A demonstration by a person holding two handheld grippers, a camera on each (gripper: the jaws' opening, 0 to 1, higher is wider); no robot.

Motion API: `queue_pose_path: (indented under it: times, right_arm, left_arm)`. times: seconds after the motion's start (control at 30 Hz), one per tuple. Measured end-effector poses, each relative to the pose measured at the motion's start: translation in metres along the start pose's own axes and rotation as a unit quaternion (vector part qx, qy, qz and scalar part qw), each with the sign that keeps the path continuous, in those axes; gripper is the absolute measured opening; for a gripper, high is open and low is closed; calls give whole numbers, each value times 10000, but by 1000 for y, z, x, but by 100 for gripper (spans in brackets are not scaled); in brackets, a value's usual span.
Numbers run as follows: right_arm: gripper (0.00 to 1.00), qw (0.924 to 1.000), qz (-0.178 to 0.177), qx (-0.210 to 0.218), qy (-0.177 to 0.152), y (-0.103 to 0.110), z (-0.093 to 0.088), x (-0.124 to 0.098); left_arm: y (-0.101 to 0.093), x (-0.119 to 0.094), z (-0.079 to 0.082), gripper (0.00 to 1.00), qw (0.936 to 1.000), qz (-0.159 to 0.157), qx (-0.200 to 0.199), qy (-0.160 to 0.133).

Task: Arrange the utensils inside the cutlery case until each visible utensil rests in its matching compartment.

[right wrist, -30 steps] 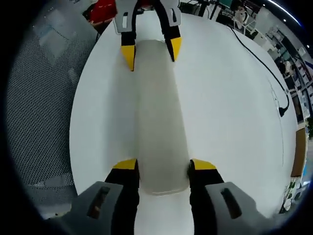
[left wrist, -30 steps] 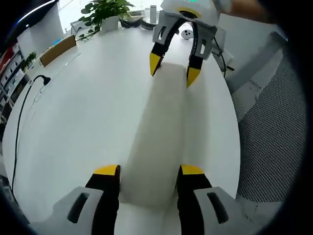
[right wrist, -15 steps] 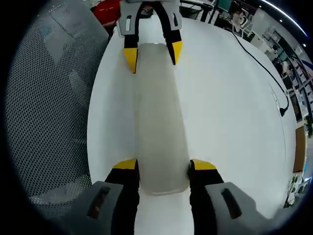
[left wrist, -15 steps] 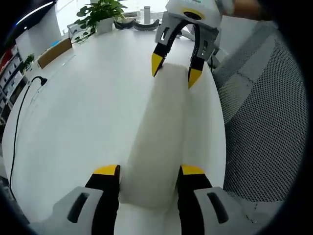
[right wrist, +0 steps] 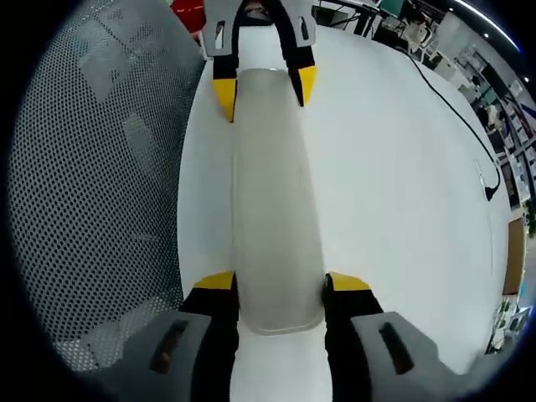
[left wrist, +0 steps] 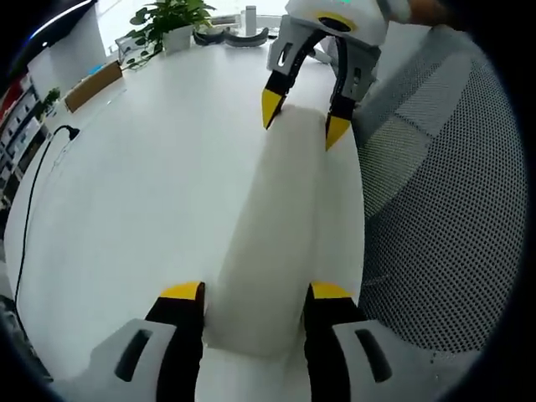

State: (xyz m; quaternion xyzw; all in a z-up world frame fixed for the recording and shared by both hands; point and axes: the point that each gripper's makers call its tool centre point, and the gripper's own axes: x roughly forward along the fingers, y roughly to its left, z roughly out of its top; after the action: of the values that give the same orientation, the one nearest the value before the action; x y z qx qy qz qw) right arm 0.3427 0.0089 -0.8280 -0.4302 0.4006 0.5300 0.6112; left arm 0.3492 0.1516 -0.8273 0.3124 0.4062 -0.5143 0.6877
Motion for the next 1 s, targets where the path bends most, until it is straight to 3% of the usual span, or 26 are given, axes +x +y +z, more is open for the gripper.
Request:
queue_pose_path:
  times: [0.53, 1.0]
  right_arm:
    - [38, 9997, 151, -104, 150, 21, 1, 0]
    - [39, 9996, 218, -142, 76, 23, 2, 0]
  left_arm:
    - [-21, -3, -9, 48, 9998, 9, -35, 211]
    - [-22, -4, -9, 48, 9994, 19, -66, 330]
